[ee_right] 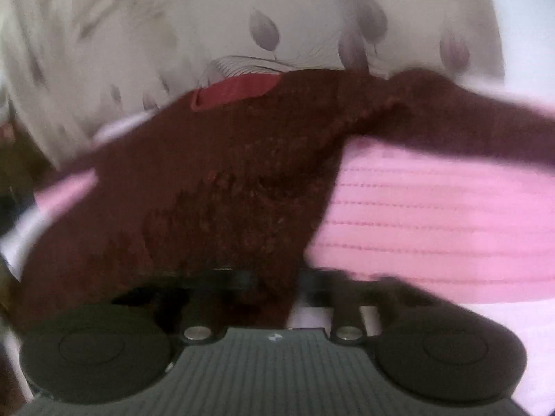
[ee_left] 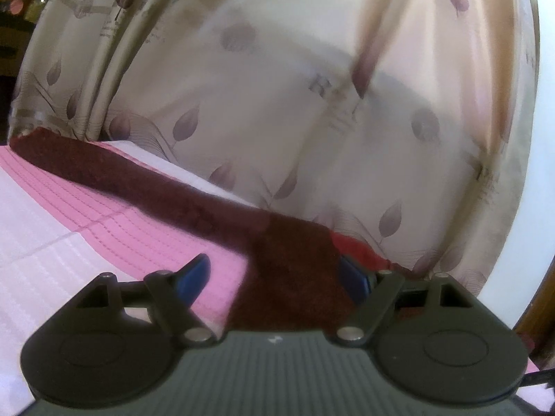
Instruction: Fold small clothes
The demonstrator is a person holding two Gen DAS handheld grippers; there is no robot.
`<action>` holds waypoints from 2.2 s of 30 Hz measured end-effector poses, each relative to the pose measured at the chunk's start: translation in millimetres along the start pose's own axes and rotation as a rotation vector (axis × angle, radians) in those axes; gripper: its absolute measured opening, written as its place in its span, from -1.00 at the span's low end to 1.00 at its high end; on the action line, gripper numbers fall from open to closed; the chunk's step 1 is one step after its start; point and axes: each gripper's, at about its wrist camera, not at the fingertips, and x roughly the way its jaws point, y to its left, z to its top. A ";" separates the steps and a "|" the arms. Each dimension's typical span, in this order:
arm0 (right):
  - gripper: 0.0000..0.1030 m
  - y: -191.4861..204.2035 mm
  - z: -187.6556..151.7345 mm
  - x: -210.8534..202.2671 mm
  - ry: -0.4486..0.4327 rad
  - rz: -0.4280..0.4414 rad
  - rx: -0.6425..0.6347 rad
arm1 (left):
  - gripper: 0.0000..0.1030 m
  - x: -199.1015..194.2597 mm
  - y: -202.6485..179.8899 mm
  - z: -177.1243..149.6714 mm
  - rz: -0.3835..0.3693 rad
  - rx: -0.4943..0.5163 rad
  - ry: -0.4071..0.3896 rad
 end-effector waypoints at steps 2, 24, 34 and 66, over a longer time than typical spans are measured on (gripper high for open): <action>-0.82 -7.2 -7.9 -18.0 -0.036 -0.031 0.019 | 0.57 -1.1 -1.9 0.8 0.008 0.002 0.016; 0.61 40.8 198.7 88.4 -0.091 0.048 -0.276 | 0.57 65.9 9.8 -5.5 -0.007 -0.198 0.127; 0.61 71.5 275.9 268.0 0.187 0.047 -0.352 | 0.59 60.3 21.7 -9.7 -0.009 -0.272 0.071; -0.67 133.1 214.6 298.0 -0.118 -0.213 -0.715 | 0.71 63.3 30.9 -9.0 0.012 -0.325 0.114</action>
